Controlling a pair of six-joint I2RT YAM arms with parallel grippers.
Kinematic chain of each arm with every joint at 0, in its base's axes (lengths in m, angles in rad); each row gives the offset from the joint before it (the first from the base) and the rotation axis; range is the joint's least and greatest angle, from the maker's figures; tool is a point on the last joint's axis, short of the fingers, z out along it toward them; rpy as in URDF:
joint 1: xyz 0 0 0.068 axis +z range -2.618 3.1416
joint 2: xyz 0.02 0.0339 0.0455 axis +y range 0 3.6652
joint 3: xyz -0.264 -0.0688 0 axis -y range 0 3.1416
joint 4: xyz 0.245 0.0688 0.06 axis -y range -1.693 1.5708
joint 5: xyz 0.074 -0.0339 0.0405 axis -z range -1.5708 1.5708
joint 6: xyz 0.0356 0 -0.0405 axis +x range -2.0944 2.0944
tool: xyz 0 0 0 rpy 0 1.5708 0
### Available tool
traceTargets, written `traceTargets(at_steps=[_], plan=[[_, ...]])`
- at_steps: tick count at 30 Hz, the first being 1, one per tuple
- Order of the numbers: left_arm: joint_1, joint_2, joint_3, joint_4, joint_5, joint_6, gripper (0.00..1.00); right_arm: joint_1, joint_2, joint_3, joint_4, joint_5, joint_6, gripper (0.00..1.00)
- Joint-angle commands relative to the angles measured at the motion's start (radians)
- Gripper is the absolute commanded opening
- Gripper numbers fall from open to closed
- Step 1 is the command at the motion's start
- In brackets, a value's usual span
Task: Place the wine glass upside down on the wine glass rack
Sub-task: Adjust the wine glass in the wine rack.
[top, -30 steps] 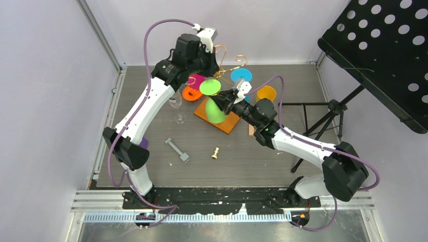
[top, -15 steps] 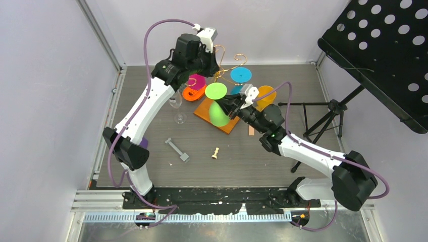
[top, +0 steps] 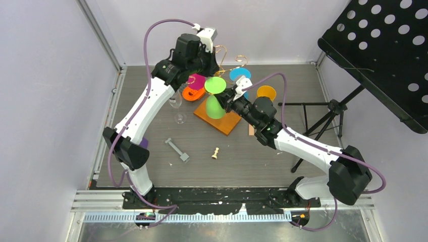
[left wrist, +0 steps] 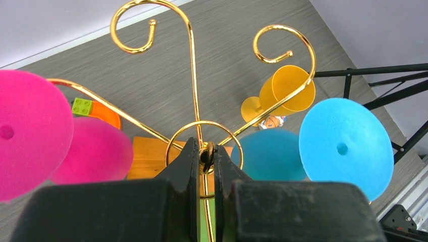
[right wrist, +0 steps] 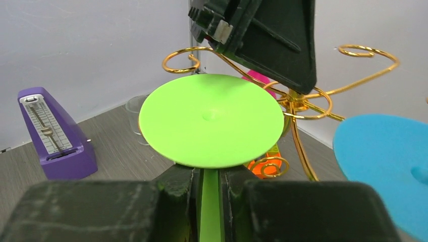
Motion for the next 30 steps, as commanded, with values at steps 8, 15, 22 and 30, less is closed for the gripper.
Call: traceTargets(at_steps=[8,15,22,30], plan=[[0.006,-0.010,0.006,-0.044,-0.007,0.007,0.00,0.004,0.033,0.068,-0.002,-0.019,-0.005,0.26],[0.006,-0.010,0.007,-0.043,-0.006,0.007,0.00,0.003,-0.031,0.001,0.038,0.008,-0.023,0.43],[0.006,-0.012,0.007,-0.044,-0.009,0.009,0.01,0.003,-0.097,-0.076,0.081,-0.016,-0.024,0.56],[0.006,-0.012,0.010,-0.045,-0.008,0.008,0.06,0.004,-0.162,-0.122,0.100,-0.033,-0.001,0.55]])
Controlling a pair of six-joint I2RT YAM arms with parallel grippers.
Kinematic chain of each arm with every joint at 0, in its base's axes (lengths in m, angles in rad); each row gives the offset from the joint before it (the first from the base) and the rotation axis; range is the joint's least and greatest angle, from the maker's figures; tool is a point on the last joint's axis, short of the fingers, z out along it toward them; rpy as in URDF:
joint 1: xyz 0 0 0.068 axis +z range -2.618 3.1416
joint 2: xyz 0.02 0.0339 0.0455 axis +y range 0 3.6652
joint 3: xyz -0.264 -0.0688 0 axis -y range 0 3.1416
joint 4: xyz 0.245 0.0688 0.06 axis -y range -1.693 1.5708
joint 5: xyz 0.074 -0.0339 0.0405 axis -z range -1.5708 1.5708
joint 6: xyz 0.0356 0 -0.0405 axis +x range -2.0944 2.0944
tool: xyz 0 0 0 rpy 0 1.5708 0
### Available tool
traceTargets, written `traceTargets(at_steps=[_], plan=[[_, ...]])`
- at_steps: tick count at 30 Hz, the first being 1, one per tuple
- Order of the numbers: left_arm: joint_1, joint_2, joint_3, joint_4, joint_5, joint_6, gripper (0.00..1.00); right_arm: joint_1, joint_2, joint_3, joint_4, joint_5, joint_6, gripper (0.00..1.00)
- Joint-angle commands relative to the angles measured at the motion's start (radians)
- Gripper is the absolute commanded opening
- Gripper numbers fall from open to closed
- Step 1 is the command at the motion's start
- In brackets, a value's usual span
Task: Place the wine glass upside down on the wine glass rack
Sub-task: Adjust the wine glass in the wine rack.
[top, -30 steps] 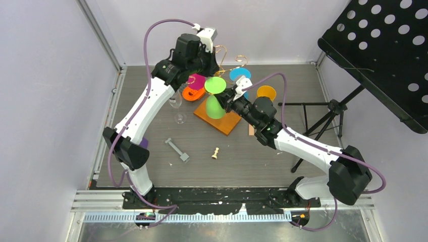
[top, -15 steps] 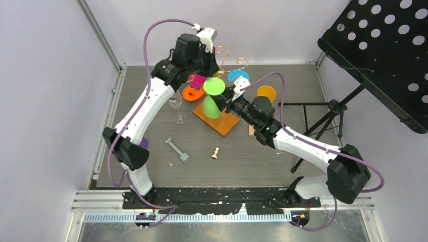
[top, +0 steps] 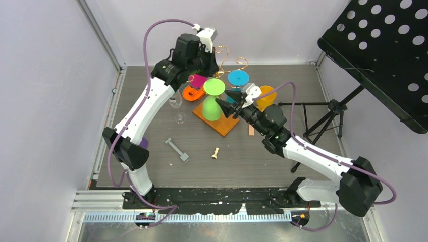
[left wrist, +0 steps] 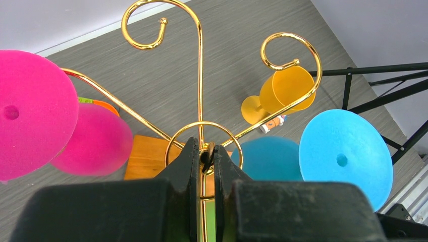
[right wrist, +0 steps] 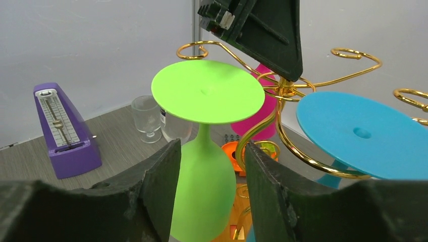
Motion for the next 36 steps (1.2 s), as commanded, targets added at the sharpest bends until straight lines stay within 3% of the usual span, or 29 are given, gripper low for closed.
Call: traceTargets(at_steps=[1,7,14,28,32,36], plan=[[0.006,-0.012,0.010,-0.039,-0.007,0.006,0.06,-0.003,-0.056,-0.013,0.065,-0.011,0.015,0.54],[0.007,-0.015,0.019,-0.050,-0.006,0.009,0.16,-0.003,-0.135,-0.056,0.040,-0.007,0.021,0.52],[0.008,-0.025,0.073,-0.065,-0.027,0.014,0.36,-0.003,-0.304,-0.114,-0.055,0.015,-0.013,0.53],[0.024,-0.084,0.172,-0.050,-0.089,-0.009,0.58,-0.004,-0.475,-0.152,-0.205,0.067,-0.040,0.58],[0.033,-0.203,0.068,-0.041,-0.184,0.004,0.62,-0.003,-0.531,-0.154,-0.270,0.079,-0.037,0.59],[0.058,-0.397,-0.170,0.027,-0.275,-0.023,0.68,-0.003,-0.606,-0.149,-0.356,0.136,-0.018,0.59]])
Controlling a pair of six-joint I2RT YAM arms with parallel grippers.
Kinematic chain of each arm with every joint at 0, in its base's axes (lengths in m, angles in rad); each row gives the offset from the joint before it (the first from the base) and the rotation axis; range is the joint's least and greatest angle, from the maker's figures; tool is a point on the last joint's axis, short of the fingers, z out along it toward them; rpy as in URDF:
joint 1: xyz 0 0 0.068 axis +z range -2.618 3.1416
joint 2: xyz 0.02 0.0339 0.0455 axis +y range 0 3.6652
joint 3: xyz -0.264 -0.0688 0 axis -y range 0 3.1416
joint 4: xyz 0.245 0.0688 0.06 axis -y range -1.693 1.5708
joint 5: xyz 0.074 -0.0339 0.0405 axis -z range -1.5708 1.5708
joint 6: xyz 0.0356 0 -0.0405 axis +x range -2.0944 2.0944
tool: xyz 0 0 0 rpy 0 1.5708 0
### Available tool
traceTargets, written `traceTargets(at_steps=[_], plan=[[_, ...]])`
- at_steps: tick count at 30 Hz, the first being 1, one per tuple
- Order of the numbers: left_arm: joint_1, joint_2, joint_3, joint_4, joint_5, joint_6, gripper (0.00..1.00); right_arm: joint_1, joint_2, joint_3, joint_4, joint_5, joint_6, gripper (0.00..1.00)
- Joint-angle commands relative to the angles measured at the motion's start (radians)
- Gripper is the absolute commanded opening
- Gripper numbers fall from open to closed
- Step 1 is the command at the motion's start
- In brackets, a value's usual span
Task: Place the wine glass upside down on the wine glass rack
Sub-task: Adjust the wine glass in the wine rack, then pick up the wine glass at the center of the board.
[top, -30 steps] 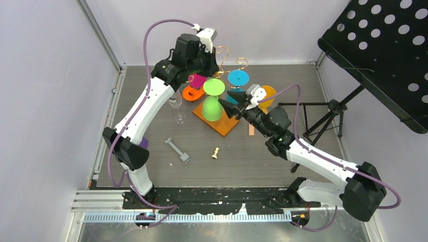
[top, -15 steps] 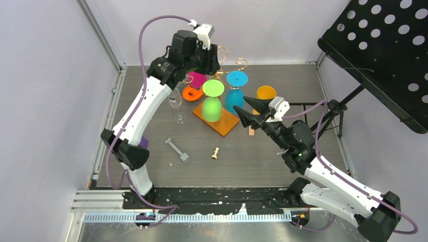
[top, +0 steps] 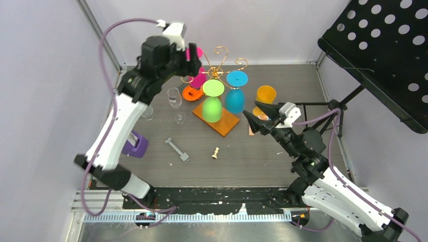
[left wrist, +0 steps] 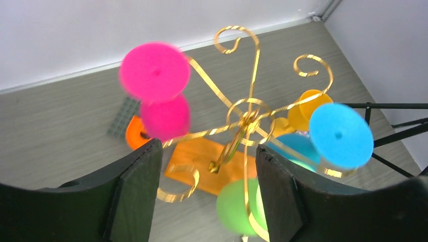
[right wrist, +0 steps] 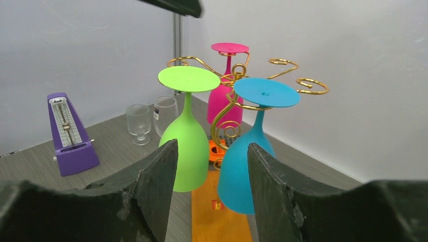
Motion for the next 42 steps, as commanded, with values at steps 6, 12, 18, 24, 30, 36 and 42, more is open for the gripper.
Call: traceTargets(at_steps=[6,12,18,24,30,36,42], plan=[[0.134,-0.414,-0.420,0.036,-0.151,-0.138,0.75,-0.002,-0.116,0.085,-0.261,0.148,0.104,0.60],[0.174,-0.409,-0.512,-0.057,-0.139,-0.151,0.83,-0.002,-0.099,0.185,-0.499,0.238,0.201,0.62],[0.183,-0.306,-0.510,-0.098,-0.150,-0.153,0.87,-0.002,-0.106,0.184,-0.548,0.243,0.252,0.62],[0.210,-0.203,-0.481,-0.080,-0.139,-0.158,0.83,-0.002,-0.116,0.173,-0.563,0.250,0.259,0.62],[0.228,-0.143,-0.443,-0.073,-0.141,-0.162,0.78,-0.001,-0.112,0.168,-0.573,0.249,0.265,0.62],[0.259,-0.118,-0.441,-0.053,-0.142,-0.166,0.69,-0.003,-0.109,0.166,-0.578,0.248,0.262,0.62],[0.274,-0.071,-0.420,-0.050,-0.130,-0.160,0.57,-0.002,-0.106,0.168,-0.587,0.244,0.256,0.63]])
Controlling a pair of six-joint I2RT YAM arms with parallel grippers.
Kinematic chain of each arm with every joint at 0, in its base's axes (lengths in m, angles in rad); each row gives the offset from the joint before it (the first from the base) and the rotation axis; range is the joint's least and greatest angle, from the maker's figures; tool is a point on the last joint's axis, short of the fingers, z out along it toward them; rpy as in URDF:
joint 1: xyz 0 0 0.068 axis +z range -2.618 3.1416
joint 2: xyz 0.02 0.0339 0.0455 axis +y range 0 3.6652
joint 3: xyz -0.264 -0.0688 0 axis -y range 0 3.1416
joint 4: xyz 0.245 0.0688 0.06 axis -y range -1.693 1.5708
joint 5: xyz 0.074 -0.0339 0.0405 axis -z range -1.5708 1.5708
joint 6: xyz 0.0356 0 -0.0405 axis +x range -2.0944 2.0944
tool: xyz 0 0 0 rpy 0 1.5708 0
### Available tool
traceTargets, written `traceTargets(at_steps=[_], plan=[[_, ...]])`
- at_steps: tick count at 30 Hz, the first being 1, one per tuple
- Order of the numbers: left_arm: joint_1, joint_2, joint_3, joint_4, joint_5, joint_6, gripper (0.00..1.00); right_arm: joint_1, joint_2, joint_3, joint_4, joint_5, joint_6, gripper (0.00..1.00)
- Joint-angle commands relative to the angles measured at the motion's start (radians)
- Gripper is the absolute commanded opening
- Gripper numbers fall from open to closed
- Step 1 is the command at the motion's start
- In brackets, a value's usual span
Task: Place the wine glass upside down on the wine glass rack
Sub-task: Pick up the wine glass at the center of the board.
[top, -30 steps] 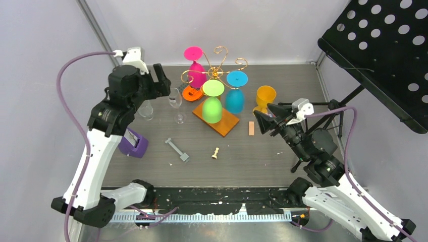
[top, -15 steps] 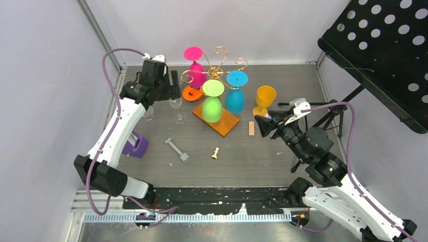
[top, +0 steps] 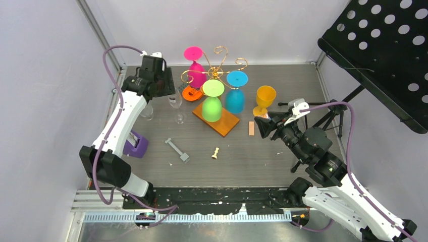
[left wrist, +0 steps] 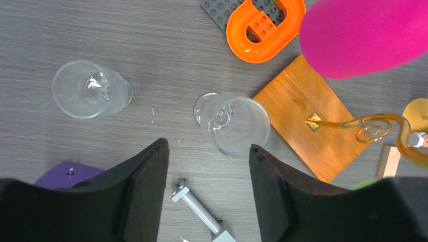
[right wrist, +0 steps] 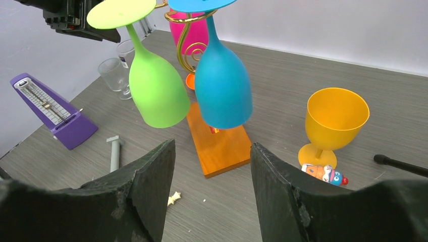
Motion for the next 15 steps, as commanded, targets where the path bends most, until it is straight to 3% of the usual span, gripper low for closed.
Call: traceTargets(at_steps=[1,15], plan=[[0.011,0.036,0.052,0.039,0.006,-0.001,0.55,-0.002,0.000,0.007,0.017,0.009,-0.001,0.63],[0.011,0.138,0.107,0.026,0.013,0.040,0.38,-0.002,-0.001,0.006,0.005,0.005,0.000,0.63]])
